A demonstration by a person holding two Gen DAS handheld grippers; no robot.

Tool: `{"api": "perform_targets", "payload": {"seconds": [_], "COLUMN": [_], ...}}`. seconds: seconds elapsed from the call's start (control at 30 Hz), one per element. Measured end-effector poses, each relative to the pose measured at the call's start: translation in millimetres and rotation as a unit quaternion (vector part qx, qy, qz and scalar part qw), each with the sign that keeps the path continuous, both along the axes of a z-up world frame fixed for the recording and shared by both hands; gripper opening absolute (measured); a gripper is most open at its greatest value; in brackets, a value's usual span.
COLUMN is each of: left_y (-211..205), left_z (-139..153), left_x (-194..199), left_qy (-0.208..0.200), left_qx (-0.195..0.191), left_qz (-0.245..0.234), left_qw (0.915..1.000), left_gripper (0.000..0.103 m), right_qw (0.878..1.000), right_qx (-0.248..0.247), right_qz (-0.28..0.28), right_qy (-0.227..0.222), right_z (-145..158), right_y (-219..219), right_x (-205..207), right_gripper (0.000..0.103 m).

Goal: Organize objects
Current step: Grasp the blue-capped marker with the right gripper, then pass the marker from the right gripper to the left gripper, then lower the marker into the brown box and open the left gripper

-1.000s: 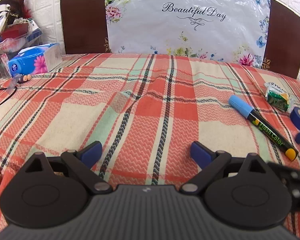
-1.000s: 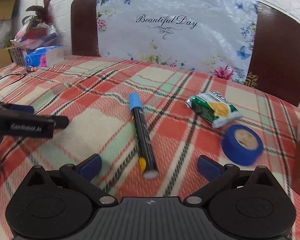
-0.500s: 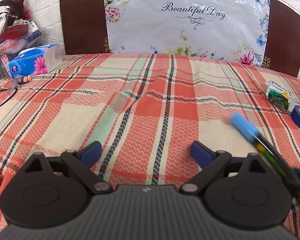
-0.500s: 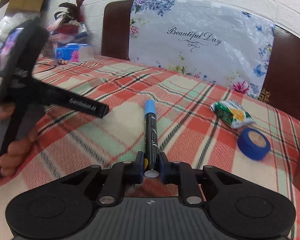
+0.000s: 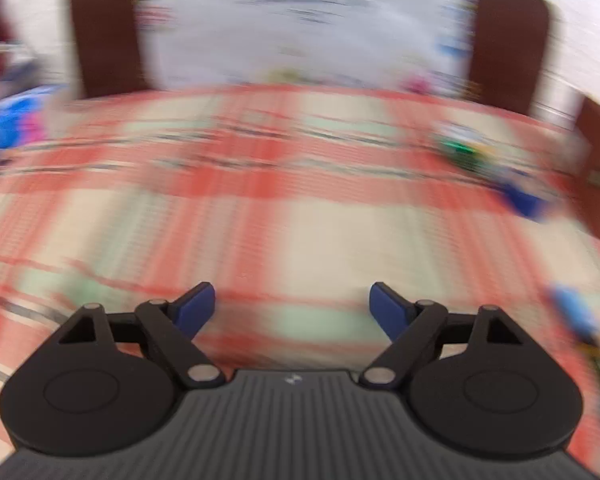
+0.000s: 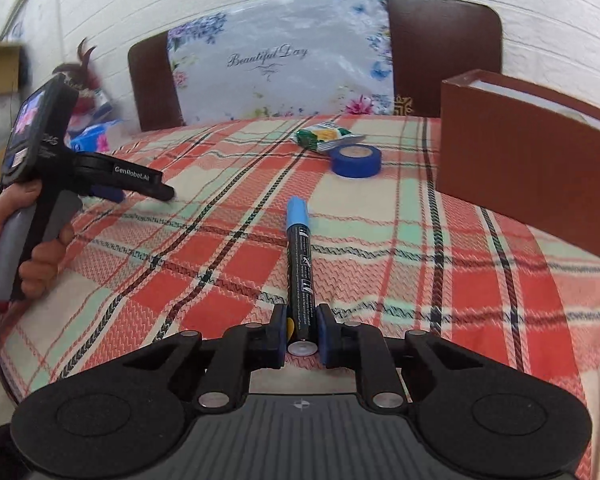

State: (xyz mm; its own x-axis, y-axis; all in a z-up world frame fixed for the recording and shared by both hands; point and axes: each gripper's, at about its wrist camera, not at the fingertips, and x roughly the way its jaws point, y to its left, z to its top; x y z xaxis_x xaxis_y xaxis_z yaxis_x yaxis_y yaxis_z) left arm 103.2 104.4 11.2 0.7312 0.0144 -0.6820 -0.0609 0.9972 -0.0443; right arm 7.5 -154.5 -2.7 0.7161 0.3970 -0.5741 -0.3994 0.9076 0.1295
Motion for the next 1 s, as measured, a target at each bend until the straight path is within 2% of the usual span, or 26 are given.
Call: {"api": "perform_targets", "payload": {"seconds": [0.17, 0.3, 0.4, 0.43, 0.5, 0.53, 0.57, 0.63, 0.77, 1.0], "left_y": [-76.2, -114.8, -140.0, -147.2, -157.4, -159.5, -158.6, -158.7, -177.3, -234.4], "left_z": [17.2, 6.7, 3.5, 2.5, 2.2, 3.8, 6.3, 16.8, 55.3, 119.7], "left_x": [-16.5, -10.5, -12.7, -13.9, -16.6, -16.5, -15.8, -13.5, -3.2, 52.1], "left_qy": [0.022, 0.081, 0.080, 0.077, 0.065, 0.060, 0.060, 0.054, 0.006, -0.070], "left_qx": [-0.057, -0.096, -0.064, -0.051, -0.023, -0.019, -0.033, -0.049, -0.045, -0.020], "left_qz": [-0.111, -0.141, -0.144, -0.149, -0.160, -0.162, -0.163, -0.159, -0.180, -0.230], "left_qw": [0.9920, 0.9820, 0.9843, 0.9846, 0.9848, 0.9848, 0.9842, 0.9846, 0.9826, 0.9706], "left_gripper": [0.082, 0.080, 0.077, 0.074, 0.042, 0.042, 0.037, 0.035, 0.031, 0.029], "right_qw": [1.000, 1.000, 0.999, 0.998, 0.997, 0.997, 0.997, 0.996, 0.990, 0.972], "right_qx": [0.013, 0.028, 0.052, 0.058, 0.065, 0.064, 0.064, 0.069, 0.078, 0.099], "right_qz": [0.000, 0.004, 0.004, 0.004, 0.004, 0.001, 0.000, -0.005, -0.033, -0.106], "right_qy": [-0.004, -0.009, -0.013, -0.016, -0.030, -0.038, -0.044, -0.064, -0.115, -0.186], "right_z": [-3.5, -4.2, -6.0, -6.2, -4.8, -3.6, -2.3, 3.1, 25.5, 68.5], "right_y": [-2.2, -9.6, -16.9, -19.2, -22.4, -23.1, -24.4, -29.4, -43.6, -79.1], "right_x": [-2.3, -8.5, -10.5, -11.1, -14.1, -15.3, -15.9, -17.2, -8.7, 51.0], "right_gripper": [0.016, 0.016, 0.015, 0.015, 0.015, 0.015, 0.016, 0.016, 0.017, 0.017]}}
